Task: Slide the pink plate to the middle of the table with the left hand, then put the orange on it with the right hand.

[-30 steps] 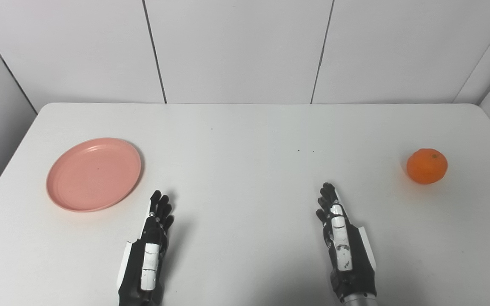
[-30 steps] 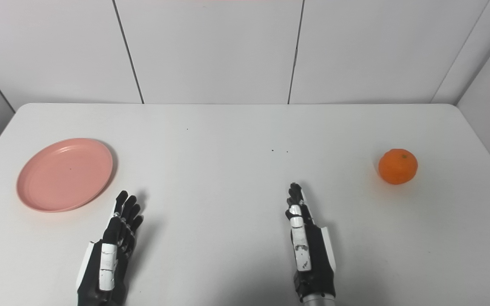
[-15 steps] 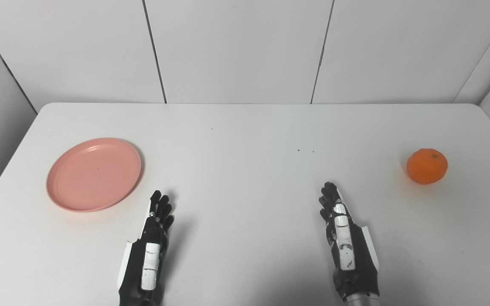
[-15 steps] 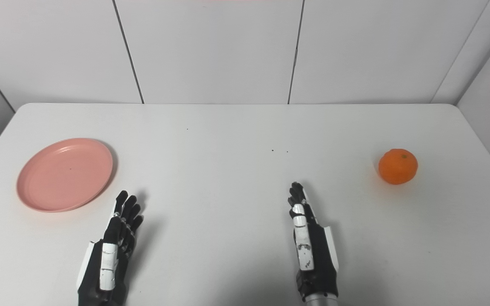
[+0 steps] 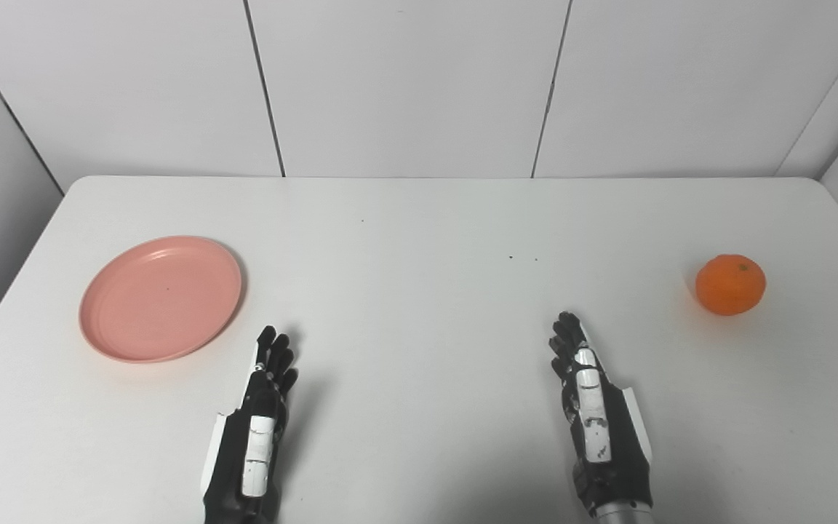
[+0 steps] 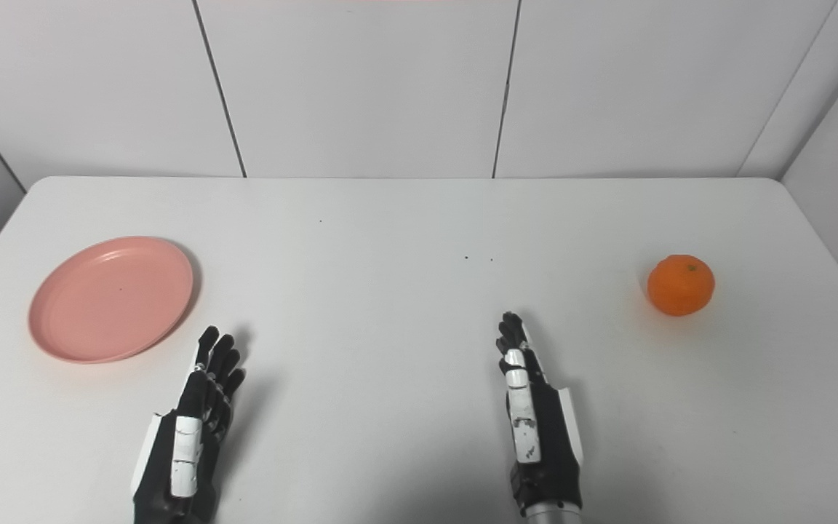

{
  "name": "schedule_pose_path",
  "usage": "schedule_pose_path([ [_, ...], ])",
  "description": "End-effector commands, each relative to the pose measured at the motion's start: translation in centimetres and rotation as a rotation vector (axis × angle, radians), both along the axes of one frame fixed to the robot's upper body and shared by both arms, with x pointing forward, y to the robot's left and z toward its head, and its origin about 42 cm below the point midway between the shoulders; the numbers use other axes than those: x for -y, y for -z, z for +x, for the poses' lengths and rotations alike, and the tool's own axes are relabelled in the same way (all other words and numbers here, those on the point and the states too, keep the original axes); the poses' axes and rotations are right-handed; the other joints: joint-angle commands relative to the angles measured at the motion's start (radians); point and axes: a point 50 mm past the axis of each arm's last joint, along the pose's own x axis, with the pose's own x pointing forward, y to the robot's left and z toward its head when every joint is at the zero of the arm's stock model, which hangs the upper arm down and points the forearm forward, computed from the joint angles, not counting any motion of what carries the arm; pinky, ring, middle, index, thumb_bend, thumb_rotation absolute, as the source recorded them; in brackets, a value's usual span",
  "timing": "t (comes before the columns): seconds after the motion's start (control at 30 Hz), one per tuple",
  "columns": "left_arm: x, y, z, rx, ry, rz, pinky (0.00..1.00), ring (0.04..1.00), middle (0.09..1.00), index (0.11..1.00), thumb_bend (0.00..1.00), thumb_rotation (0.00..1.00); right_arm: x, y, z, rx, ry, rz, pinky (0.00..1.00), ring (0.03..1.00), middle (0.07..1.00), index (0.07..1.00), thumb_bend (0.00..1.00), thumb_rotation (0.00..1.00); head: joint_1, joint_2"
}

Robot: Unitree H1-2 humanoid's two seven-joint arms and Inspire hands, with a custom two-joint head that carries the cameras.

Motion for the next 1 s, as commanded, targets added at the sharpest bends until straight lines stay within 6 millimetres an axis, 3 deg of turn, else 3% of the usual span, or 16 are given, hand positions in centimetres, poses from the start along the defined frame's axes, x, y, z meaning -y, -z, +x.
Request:
schedule_pose_path([
  [0.0,-3.1,2.8,-7.6,-0.186,-0.007,0.101,1.00,1.000,0.997,1.000,0.84,0.97,1.1,1.8,-6.6,-0.138,0.035,0.011,1.00,0.960,0.950,0.934,0.78,1.00,-0.001,-0.001],
  [0.4,-2.4,2.9,-7.6,-0.196,-0.004,0.100,1.00,1.000,0.992,1.000,0.85,0.98,1.6,2.1,-6.7,-0.143,0.034,0.008,1.00,0.962,0.954,0.941,0.78,1.00,0.032,-0.015],
  [0.8,-0.7,3.9,-7.3,-0.179,-0.003,0.132,1.00,0.976,0.970,1.000,0.86,0.97,3.4,3.1,-6.8,-0.132,0.021,0.006,1.00,0.976,0.972,0.972,0.77,1.00,0.182,-0.092],
  [0.97,0.2,4.6,-7.1,-0.161,-0.002,0.153,0.93,0.945,0.947,0.986,0.81,0.95,4.5,3.8,-6.7,-0.133,0.011,0.001,1.00,0.996,0.998,0.999,0.75,1.00,0.231,-0.126],
])
